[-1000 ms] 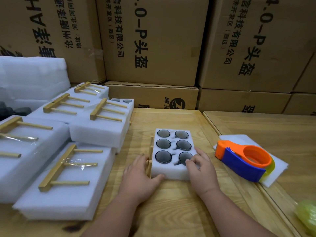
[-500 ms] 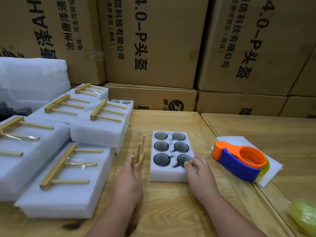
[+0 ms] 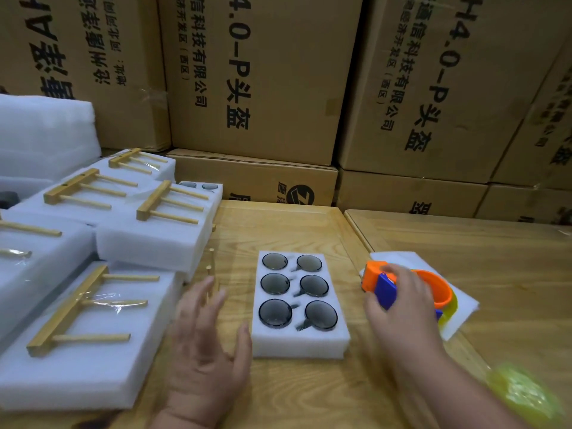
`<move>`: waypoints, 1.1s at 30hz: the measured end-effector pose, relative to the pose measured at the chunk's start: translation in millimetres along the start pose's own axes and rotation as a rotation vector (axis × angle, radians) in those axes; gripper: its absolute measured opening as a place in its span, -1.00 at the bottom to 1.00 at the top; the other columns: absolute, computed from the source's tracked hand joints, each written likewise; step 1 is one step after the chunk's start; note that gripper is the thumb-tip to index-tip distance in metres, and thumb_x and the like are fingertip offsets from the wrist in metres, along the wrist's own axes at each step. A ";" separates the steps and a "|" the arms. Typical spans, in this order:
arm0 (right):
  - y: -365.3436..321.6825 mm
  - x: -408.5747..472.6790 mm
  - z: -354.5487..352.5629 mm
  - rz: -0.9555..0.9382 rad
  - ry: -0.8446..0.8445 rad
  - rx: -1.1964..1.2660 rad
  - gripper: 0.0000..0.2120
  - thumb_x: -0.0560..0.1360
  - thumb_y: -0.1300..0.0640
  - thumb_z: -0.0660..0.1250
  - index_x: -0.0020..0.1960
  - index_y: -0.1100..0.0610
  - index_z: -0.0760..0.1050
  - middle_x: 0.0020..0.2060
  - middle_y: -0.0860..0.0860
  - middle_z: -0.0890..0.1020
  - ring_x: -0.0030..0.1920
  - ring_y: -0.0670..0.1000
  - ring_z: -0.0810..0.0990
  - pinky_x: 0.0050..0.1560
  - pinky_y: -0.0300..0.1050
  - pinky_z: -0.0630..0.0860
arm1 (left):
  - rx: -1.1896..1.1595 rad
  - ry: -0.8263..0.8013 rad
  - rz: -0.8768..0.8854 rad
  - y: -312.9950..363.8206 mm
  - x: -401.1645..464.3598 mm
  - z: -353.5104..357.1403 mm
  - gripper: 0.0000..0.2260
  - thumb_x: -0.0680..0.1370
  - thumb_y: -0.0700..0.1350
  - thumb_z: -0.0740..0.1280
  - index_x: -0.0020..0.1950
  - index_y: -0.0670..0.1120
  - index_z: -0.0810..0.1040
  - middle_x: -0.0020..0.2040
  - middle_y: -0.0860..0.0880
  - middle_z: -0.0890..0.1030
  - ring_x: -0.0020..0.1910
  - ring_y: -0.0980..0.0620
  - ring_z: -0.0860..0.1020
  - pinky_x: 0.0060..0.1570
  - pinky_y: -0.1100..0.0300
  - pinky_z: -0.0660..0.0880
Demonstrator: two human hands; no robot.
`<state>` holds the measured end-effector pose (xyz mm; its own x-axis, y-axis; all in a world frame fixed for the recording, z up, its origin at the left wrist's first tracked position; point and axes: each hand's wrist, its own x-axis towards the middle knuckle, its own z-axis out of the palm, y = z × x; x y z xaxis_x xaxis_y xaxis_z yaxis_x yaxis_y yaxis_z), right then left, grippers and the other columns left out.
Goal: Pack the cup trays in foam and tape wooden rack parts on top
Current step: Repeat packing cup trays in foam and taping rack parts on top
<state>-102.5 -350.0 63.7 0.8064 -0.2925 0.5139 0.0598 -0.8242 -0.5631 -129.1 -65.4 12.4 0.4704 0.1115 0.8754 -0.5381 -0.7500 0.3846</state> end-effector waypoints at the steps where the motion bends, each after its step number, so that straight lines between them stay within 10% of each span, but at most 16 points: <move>1: 5.9 14.4 -7.5 0.026 -0.019 -0.153 -0.42 0.40 -0.02 0.48 0.38 -0.05 0.41 0.29 -0.01 0.51 0.33 0.11 0.40 0.33 0.11 0.36 | -0.042 -0.030 0.097 2.6 0.0 1.0 -0.47 0.45 -0.10 0.37 0.40 -0.11 0.34 0.35 -0.26 0.47 0.34 -0.21 0.46 0.41 -0.08 0.34; 7: 49.6 50.0 -20.2 0.162 -0.403 -0.628 -0.19 0.50 -0.22 0.31 0.60 -0.04 -0.02 0.10 -0.08 0.65 0.25 0.02 0.57 0.50 0.21 0.09 | -0.033 -0.414 0.212 11.8 -11.4 11.8 -0.57 0.44 -0.02 0.36 0.32 0.03 0.56 0.35 0.05 0.55 0.38 -0.02 0.50 0.25 -0.05 0.45; 12: 56.3 48.9 -21.4 0.001 -0.238 -0.612 -0.37 0.53 -0.25 0.27 0.53 -0.14 0.14 0.01 -0.14 0.69 0.08 -0.05 0.65 0.46 0.09 0.23 | -0.025 -0.460 0.158 9.3 -11.7 11.7 -0.73 0.45 0.02 0.34 0.11 0.04 0.65 0.26 0.10 0.60 0.38 0.07 0.51 0.25 0.01 0.43; 17: 32.0 38.9 -17.2 -0.150 -0.078 -0.655 -0.50 0.53 -0.26 0.25 0.40 -0.13 0.29 -0.46 -0.14 0.43 -0.38 -0.04 0.46 0.01 -0.09 0.24 | -0.030 -0.461 0.150 8.2 -11.7 11.4 -0.82 0.50 0.02 0.31 0.06 0.07 0.61 0.23 0.13 0.59 0.37 0.10 0.50 0.28 0.06 0.40; 23: 12.4 25.6 -10.4 -0.257 -0.129 -0.663 -0.52 0.55 -0.27 0.21 0.41 -0.14 0.35 -0.16 -0.07 0.68 -0.04 0.02 0.64 -0.05 -0.02 0.23 | -0.050 -0.420 0.206 6.4 -9.2 13.0 -0.88 0.50 -0.04 0.32 -0.06 0.01 0.64 0.15 0.09 0.64 0.29 0.05 0.58 0.22 0.07 0.45; 33: 11.8 25.2 -5.3 -0.117 -0.217 -0.613 -0.47 0.47 -0.49 -0.06 0.22 -0.19 0.33 -0.28 -0.13 0.58 -0.24 0.02 0.57 -0.38 -0.12 0.32 | -0.051 -0.411 0.227 6.2 -8.7 14.1 -0.92 0.47 -0.02 0.37 -0.17 0.01 0.63 0.13 0.06 0.65 0.23 0.02 0.62 0.15 0.09 0.48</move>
<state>-84.5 -369.7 73.4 0.9189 -0.1325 0.3715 -0.1395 -0.9902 -0.0083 -126.6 -80.2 3.0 0.5692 -0.3269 0.7544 -0.6883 -0.6913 0.2198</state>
